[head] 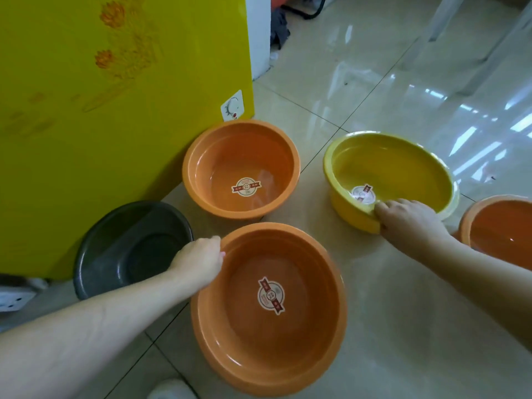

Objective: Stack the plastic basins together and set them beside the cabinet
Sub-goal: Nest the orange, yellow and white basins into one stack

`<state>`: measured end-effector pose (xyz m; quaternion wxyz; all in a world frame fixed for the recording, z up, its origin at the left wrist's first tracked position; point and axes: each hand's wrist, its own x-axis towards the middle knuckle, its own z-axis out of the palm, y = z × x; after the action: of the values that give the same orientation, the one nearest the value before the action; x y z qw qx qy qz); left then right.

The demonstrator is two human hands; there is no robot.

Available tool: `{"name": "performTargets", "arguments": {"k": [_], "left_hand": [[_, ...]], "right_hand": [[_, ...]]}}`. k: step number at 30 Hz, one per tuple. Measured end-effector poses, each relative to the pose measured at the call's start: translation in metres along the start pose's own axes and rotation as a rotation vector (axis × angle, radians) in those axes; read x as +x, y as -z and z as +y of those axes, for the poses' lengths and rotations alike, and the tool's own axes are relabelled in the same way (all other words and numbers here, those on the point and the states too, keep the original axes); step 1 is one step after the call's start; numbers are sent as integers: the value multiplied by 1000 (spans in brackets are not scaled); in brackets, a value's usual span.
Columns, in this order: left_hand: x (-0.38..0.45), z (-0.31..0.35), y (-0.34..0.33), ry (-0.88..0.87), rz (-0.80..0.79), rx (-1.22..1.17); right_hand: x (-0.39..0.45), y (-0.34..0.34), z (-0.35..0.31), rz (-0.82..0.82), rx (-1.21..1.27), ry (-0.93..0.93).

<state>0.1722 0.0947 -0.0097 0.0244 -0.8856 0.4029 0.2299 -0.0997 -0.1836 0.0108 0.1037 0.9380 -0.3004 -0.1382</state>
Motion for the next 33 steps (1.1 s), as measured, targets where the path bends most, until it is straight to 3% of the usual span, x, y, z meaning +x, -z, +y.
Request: {"name": "performTargets", "arguments": {"k": [7, 12, 15, 17, 19, 22, 26, 29, 31, 33], "left_hand": [[29, 41, -4, 6, -91, -256], [42, 57, 11, -9, -131, -413], [42, 46, 27, -153, 126, -265], [44, 35, 33, -231, 278, 13], [53, 23, 31, -235, 231, 204], [61, 11, 24, -256, 123, 286], [64, 7, 21, -378, 193, 421], [64, 9, 24, -498, 183, 524], [66, 11, 34, -510, 274, 451], [66, 22, 50, -532, 398, 342]], "right_hand": [[-51, 107, -43, 352, 245, 97], [-99, 107, -101, 385, 321, 247], [-111, 75, -118, 344, 321, 338], [-114, 54, -126, 285, 312, 362], [-115, 35, -132, 206, 277, 389], [-109, 16, -134, 75, 190, 459], [-100, 18, -126, -64, 197, 539], [-90, 28, -96, 69, 377, 412], [-79, 17, -58, 222, 432, 152], [-74, -3, -8, 266, 414, -169]]}}
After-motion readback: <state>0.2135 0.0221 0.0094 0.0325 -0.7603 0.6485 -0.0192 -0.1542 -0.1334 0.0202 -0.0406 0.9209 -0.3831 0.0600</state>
